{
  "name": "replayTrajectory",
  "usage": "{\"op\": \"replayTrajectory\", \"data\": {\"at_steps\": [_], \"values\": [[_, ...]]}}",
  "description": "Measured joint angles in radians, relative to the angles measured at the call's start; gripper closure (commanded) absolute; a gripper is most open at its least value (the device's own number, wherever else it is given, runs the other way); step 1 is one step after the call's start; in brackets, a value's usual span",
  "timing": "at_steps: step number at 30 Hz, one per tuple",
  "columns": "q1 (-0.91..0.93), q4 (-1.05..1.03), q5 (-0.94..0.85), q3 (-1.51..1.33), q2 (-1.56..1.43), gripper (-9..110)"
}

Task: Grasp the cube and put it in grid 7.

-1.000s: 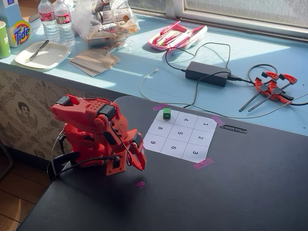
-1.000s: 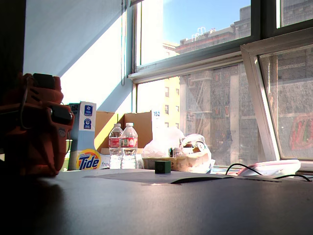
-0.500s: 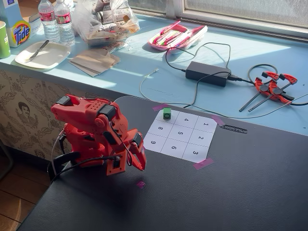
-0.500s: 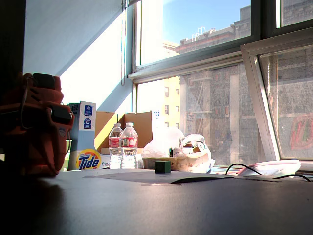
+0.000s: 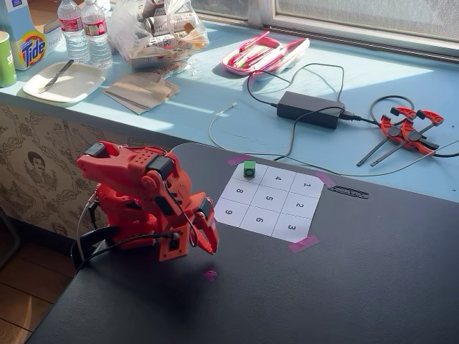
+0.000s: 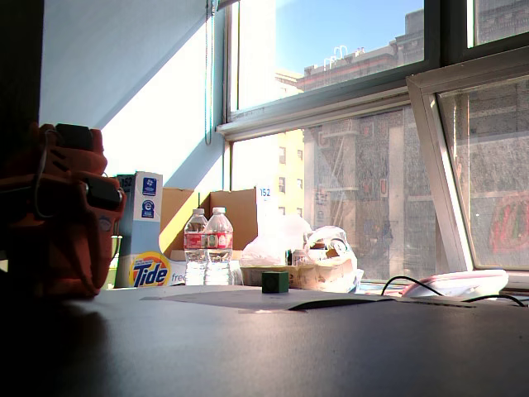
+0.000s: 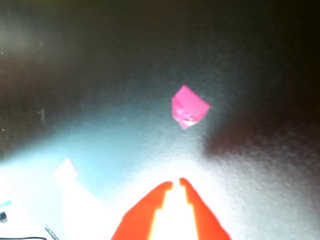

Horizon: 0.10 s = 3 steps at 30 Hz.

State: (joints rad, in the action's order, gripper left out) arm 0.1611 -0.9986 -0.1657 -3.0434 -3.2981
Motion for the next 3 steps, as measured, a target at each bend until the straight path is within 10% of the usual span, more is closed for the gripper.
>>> {"op": "replayTrajectory", "data": {"at_steps": [3], "values": [[0.0, 0.0, 0.0, 0.0, 0.0, 101]]}}
